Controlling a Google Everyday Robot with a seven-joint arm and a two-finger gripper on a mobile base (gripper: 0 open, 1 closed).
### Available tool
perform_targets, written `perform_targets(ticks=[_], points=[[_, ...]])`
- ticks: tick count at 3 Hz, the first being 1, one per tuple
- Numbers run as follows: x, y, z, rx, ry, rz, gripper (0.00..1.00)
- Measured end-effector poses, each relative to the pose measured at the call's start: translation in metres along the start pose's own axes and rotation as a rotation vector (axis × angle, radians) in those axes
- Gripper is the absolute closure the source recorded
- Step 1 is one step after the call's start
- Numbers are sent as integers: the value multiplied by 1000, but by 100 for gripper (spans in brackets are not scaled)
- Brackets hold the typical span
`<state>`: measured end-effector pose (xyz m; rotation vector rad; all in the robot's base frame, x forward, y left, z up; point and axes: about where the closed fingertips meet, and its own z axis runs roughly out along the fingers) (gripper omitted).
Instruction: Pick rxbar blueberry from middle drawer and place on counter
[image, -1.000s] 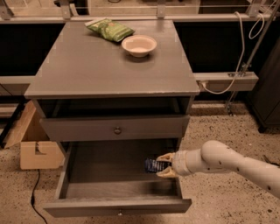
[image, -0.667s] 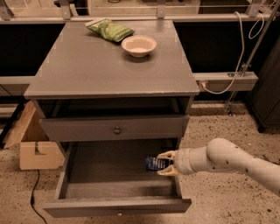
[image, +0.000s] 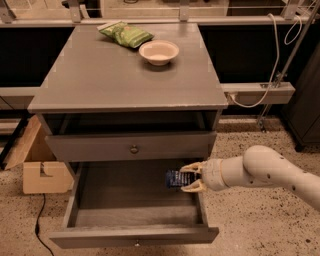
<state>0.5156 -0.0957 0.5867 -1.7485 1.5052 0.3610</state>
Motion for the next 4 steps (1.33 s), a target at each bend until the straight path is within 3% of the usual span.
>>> perform_targets(ticks=[2, 4], points=[[-46, -31, -46, 30, 1, -75, 100], [-106, -61, -101, 84, 80, -132, 100]])
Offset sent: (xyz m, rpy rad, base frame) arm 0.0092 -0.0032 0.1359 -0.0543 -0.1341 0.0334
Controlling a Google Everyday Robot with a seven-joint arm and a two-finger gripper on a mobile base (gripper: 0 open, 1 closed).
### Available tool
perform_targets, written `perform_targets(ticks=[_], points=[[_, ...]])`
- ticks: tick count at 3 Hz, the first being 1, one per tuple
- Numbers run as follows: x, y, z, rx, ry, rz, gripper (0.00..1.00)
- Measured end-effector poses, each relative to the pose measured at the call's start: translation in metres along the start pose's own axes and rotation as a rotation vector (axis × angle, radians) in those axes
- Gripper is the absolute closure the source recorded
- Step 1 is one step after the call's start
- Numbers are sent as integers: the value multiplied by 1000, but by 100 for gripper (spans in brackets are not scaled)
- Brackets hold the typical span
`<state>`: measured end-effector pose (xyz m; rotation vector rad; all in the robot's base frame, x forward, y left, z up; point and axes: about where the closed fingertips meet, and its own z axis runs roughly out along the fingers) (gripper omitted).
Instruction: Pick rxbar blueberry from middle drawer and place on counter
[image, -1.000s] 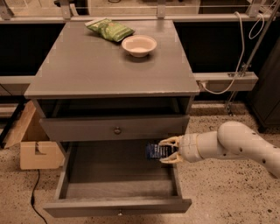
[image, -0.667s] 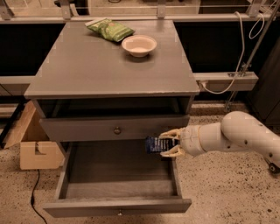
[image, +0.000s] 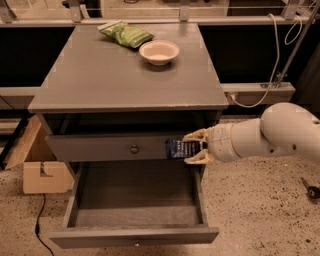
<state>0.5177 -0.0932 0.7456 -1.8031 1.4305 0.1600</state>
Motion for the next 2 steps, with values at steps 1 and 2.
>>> perform_targets(ticks=[1, 2], points=[[-1, 0, 0, 1, -2, 0, 100], [-18, -18, -23, 35, -12, 22, 100]])
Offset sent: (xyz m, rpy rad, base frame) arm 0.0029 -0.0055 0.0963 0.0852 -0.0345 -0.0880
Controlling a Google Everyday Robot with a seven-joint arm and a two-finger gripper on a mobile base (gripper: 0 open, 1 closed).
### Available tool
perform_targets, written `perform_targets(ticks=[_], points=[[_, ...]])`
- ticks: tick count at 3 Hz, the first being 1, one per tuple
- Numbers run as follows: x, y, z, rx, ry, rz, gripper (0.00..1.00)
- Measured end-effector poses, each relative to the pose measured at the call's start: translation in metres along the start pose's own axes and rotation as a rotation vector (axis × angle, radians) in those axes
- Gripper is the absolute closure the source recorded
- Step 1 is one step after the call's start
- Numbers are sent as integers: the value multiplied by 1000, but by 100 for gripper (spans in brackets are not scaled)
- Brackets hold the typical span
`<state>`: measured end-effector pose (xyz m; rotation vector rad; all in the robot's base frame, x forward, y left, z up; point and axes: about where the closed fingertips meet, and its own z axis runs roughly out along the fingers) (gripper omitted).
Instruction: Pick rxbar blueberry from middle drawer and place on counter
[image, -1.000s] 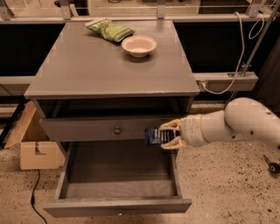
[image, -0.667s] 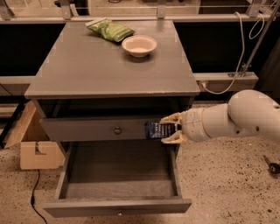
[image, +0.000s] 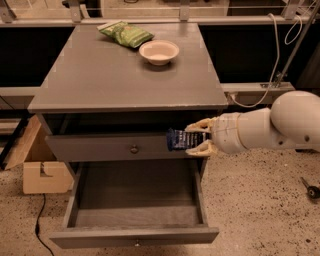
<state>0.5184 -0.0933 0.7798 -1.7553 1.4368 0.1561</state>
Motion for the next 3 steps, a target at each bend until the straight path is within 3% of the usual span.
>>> perform_targets(ticks=[1, 2, 3], points=[[-31, -36, -30, 39, -5, 10, 100], [-37, -78, -35, 38, -5, 55, 100], [-27, -128, -17, 15, 6, 117, 100]])
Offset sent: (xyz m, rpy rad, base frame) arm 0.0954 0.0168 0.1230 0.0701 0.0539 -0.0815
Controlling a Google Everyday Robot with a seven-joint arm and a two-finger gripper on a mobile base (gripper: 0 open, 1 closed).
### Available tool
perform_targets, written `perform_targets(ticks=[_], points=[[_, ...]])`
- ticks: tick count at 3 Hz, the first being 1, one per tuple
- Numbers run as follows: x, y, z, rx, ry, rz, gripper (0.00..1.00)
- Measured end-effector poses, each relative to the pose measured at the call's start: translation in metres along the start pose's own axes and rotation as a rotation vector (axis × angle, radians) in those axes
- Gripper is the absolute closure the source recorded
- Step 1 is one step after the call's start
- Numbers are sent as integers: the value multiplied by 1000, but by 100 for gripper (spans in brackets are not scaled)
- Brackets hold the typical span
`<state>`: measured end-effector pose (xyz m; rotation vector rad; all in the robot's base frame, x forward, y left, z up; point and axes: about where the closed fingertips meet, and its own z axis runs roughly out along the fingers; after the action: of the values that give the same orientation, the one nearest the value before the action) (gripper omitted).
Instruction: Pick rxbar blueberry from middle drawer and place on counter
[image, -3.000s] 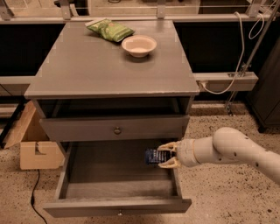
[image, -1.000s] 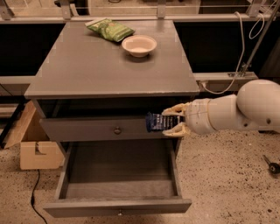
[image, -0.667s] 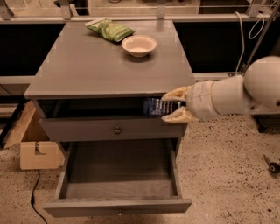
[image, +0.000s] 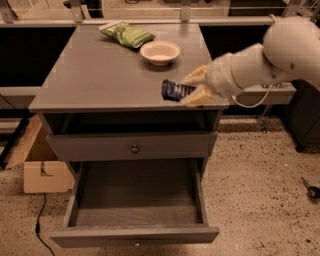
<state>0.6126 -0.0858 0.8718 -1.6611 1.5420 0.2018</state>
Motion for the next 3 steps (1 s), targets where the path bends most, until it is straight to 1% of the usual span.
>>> perform_targets(ticks=[1, 2, 3], points=[[11, -47, 29, -33, 15, 63, 100], [14, -85, 53, -41, 22, 111, 85], [14, -108, 67, -36, 23, 152, 62]])
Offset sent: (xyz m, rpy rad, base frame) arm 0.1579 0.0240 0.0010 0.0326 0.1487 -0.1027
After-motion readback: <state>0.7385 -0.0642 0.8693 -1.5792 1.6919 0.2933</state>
